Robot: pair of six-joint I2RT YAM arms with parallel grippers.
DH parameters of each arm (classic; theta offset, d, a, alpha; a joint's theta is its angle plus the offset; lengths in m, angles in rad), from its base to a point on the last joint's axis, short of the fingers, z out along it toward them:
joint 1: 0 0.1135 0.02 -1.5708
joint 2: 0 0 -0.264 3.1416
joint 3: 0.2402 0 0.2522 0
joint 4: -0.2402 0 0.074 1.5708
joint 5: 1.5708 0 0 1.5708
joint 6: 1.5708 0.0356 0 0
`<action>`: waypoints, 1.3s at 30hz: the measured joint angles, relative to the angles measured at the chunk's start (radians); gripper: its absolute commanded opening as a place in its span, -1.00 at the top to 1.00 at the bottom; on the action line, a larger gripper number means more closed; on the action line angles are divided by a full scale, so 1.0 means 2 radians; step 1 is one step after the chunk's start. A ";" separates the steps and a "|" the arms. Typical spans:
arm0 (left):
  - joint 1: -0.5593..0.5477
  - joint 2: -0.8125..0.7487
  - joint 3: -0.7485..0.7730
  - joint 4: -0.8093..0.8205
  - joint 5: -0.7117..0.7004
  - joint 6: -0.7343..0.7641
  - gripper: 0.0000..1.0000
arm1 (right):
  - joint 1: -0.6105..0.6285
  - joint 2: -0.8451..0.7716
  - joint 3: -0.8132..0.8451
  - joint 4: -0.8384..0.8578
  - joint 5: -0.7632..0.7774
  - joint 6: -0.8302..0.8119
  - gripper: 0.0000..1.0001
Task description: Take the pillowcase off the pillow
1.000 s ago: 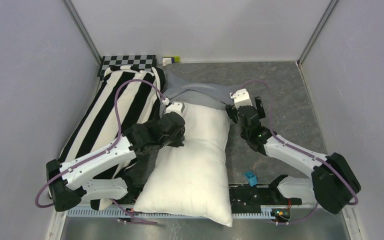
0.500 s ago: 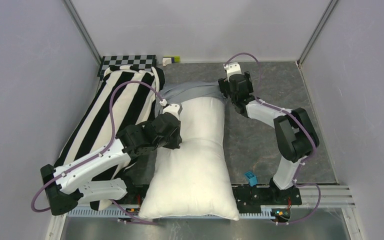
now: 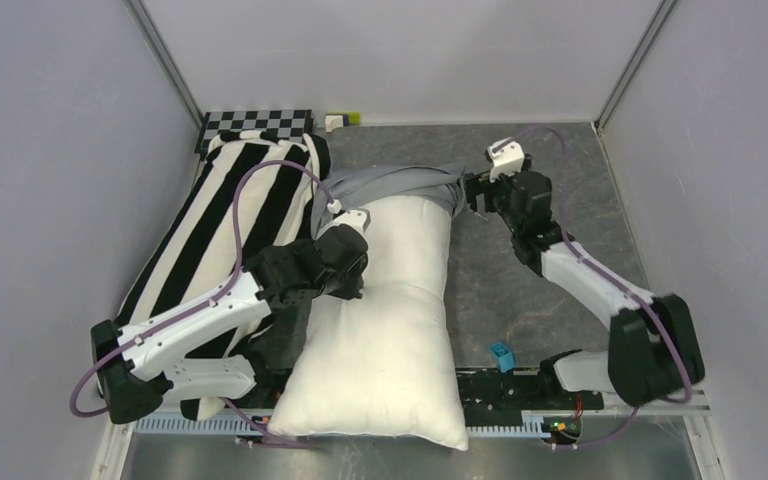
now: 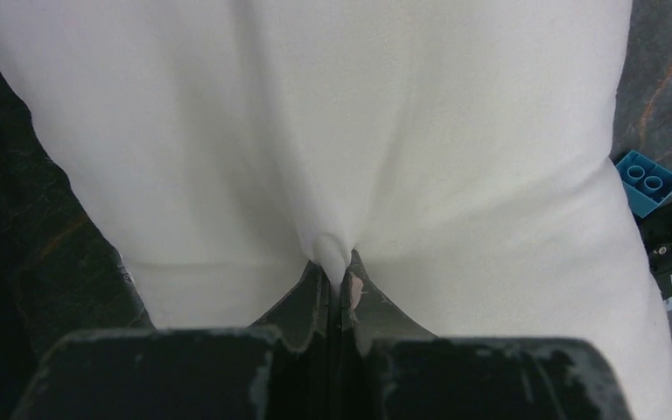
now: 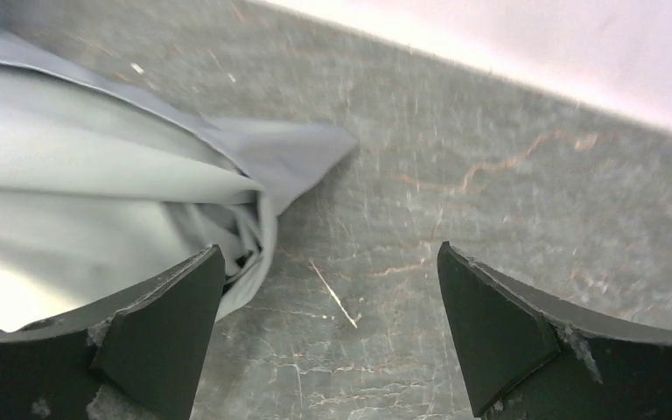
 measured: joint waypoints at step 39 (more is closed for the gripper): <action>0.001 0.009 0.006 0.019 0.007 0.009 0.95 | 0.018 0.300 0.240 0.009 0.028 -0.083 -0.96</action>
